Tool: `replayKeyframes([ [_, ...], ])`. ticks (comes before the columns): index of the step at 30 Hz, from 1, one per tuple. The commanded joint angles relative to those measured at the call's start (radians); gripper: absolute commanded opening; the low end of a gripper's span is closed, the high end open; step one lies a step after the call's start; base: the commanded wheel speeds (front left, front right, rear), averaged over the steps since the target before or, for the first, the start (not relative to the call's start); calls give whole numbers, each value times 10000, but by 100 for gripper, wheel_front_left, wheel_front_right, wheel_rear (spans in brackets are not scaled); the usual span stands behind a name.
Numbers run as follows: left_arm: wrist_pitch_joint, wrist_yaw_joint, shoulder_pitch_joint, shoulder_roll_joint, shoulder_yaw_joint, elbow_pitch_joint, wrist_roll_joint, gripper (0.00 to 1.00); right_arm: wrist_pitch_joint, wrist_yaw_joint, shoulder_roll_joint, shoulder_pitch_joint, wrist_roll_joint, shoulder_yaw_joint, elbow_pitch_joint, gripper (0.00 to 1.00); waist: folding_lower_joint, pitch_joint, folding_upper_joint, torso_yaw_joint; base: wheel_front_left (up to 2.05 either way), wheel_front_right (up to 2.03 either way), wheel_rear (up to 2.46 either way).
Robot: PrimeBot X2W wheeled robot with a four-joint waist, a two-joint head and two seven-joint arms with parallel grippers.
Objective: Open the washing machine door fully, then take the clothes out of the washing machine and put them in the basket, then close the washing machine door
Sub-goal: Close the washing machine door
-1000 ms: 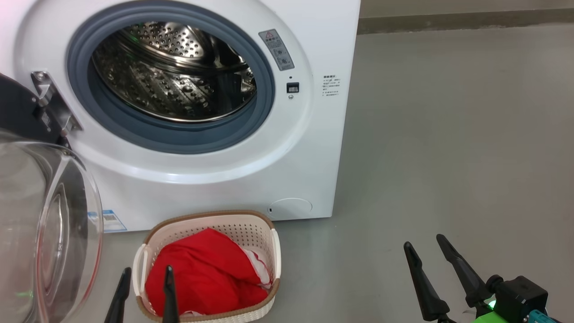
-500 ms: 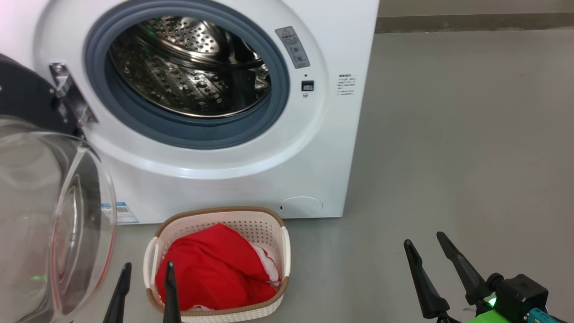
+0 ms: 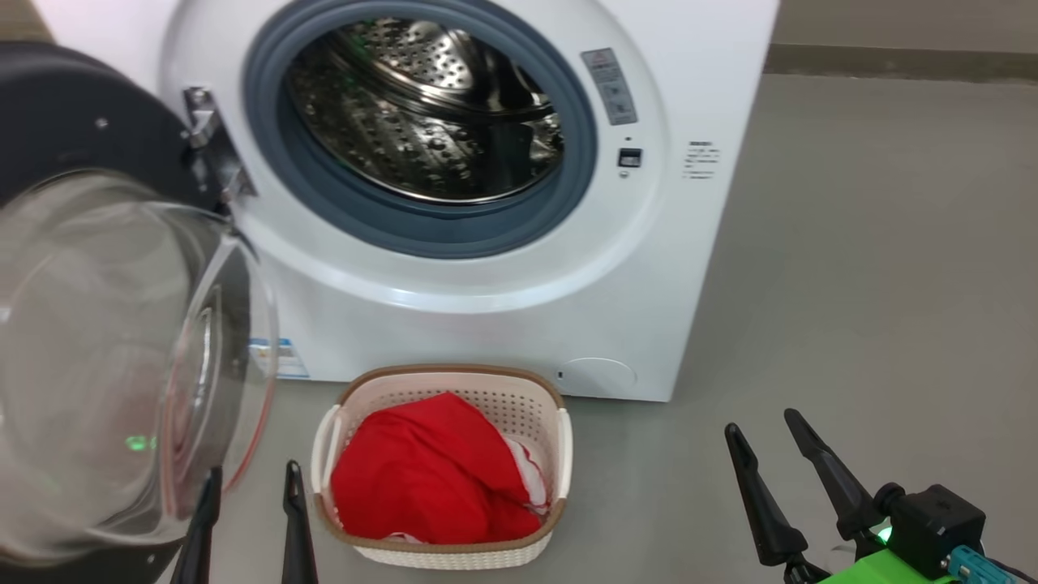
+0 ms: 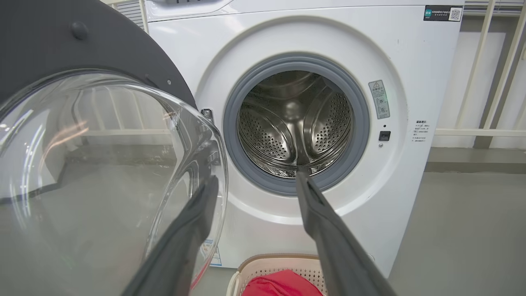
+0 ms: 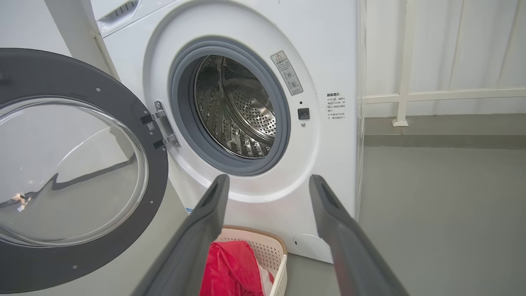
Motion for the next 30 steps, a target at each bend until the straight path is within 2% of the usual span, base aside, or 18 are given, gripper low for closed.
replayKeyframes([
  [1,-102,111,-399,74,391,-326,-16,100,23,90,-43,-503,-115,325,-230,100,0,-42,-1,383,0,0,0],
  [19,-49,213,-303,175,568,-404,-254,100,-109,90,-43,-725,21,726,59,100,0,-310,-1,2352,0,0,0],
  [30,-20,273,-295,246,670,-422,-347,100,-190,90,-43,-959,71,1003,160,100,0,-351,-1,3162,0,0,0],
])
